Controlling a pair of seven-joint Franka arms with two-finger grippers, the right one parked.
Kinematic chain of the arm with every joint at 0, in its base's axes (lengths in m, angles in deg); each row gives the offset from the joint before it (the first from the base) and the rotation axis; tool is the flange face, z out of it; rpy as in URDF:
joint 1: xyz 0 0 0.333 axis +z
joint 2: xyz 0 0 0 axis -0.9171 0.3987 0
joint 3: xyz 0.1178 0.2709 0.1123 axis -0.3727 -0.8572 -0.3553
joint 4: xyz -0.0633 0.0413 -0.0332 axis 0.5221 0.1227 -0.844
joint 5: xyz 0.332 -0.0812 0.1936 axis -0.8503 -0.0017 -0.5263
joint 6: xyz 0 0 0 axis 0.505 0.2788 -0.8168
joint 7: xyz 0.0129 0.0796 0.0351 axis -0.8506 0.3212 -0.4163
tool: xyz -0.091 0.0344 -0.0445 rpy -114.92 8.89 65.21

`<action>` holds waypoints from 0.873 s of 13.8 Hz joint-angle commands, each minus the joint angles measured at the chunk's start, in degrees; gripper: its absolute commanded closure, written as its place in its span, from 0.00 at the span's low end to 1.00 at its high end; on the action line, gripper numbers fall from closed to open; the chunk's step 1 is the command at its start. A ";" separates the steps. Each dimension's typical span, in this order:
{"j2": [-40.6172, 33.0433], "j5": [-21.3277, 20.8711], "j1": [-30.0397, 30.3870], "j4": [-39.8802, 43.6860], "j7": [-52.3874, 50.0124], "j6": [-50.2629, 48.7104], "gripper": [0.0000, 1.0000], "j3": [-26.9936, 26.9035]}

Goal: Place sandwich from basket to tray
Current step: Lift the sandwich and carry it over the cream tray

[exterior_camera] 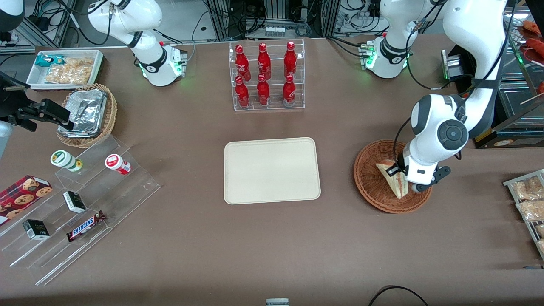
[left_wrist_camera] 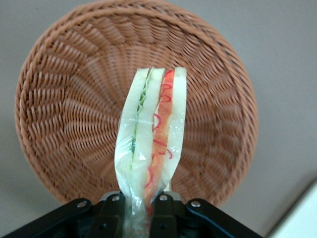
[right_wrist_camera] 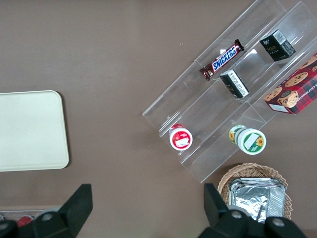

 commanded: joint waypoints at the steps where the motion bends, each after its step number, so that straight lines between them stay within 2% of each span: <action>1: 4.16 -0.25 -0.17 7.80 1.36 -5.04 0.90 4.67; 6: 9.54 -3.49 -0.87 14.49 -2.83 -4.69 0.90 14.08; 9: 13.14 -8.59 -7.54 19.31 -11.89 -4.60 0.90 14.36; 12: 17.44 -8.95 -13.60 24.42 -15.94 -4.69 0.93 14.27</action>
